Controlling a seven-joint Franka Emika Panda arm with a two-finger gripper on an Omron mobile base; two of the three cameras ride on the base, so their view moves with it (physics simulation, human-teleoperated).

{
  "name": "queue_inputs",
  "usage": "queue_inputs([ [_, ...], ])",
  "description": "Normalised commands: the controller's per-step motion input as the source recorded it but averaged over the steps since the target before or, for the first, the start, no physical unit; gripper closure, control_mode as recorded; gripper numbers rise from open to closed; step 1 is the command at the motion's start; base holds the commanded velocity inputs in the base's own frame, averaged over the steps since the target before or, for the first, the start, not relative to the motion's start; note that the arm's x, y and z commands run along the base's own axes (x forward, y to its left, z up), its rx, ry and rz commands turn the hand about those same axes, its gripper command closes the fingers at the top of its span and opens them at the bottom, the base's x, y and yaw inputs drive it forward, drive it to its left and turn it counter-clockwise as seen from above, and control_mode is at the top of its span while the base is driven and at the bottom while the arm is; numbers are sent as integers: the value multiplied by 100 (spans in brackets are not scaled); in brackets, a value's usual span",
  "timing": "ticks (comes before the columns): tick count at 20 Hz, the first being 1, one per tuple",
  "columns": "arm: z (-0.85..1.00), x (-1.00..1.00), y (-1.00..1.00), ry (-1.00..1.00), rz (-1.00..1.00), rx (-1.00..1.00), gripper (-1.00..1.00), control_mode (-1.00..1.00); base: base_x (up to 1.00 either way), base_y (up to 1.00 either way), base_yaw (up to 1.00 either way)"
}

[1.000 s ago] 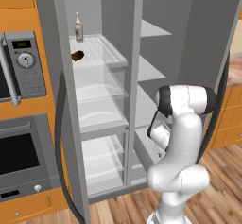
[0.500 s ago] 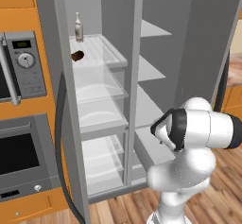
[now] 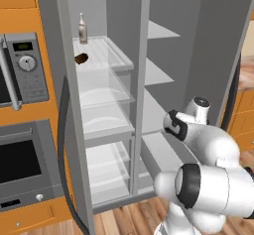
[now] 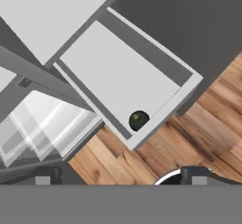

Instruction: Take the sweet potato and squash from the fridge shelf and place them in the freezer drawer to begin freezing them.

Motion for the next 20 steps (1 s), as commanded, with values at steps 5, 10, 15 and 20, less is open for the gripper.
queue_inputs([
  [5,46,-62,62,11,5,-6,-100,-100,0,0,0],
  [10,9,-85,59,5,5,-6,-100,-100,0,0,0],
  [15,0,-51,-2,0,0,0,-100,-100,0,0,0],
  [20,-17,-1,0,1,0,1,-100,-100,0,0,0],
])
